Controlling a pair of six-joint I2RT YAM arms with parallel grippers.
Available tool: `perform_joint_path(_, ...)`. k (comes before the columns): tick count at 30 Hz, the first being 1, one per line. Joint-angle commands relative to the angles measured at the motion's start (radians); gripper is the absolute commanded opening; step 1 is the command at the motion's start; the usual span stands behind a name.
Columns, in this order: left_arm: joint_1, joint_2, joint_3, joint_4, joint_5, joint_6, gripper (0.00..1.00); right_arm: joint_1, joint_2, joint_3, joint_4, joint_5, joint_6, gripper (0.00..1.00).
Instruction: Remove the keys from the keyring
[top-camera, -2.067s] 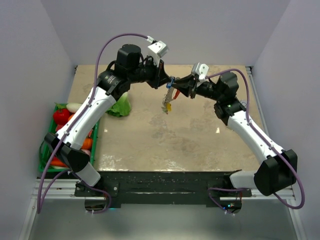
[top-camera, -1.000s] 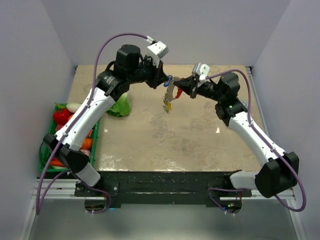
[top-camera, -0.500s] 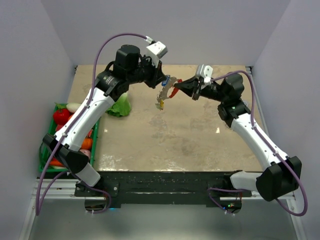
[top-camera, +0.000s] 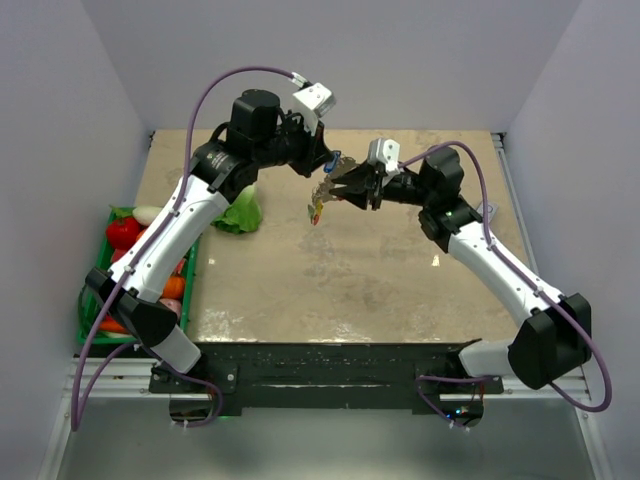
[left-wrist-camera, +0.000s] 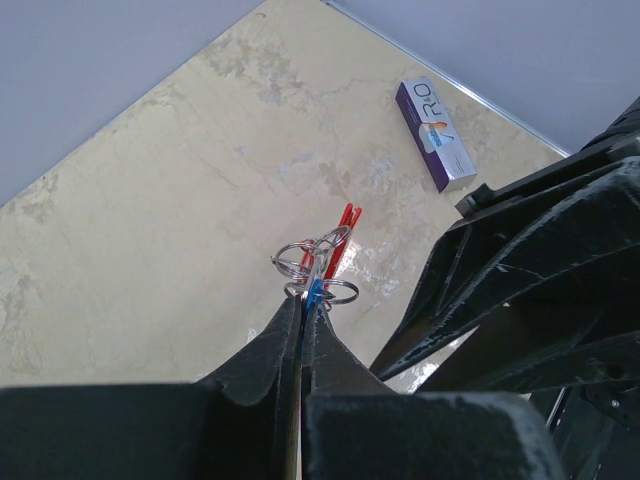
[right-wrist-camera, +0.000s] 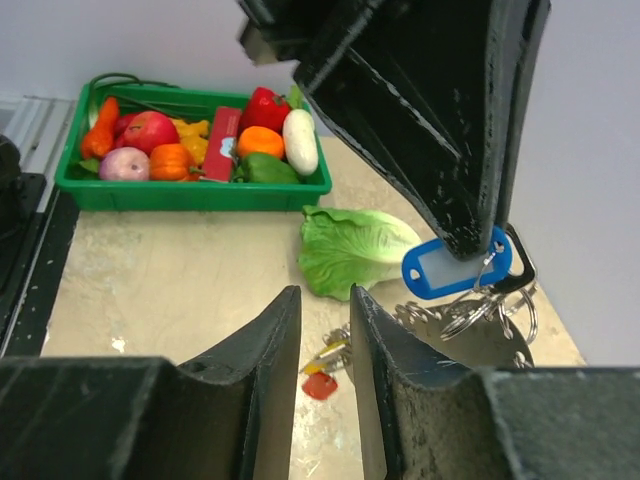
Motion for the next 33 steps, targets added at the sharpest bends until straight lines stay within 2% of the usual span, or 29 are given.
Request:
perform_joint_path(1,0.004,-0.047,0.010,0.059,0.029,-0.006,0.00,0.008,0.010,0.032,0.018,0.117,-0.009,0.31)
perform_joint_path(8,0.004,-0.047,0.005,0.059,0.041,-0.009,0.00,0.008,0.016,0.039,0.034,0.198,-0.014,0.31)
perform_joint_path(24,0.004,-0.054,-0.018,0.061,0.063,-0.012,0.00,0.009,0.014,0.073,-0.020,0.277,-0.078,0.33)
perform_joint_path(33,0.025,-0.079,-0.116,0.064,0.116,-0.035,0.00,0.008,0.016,0.049,-0.014,0.315,-0.125,0.33)
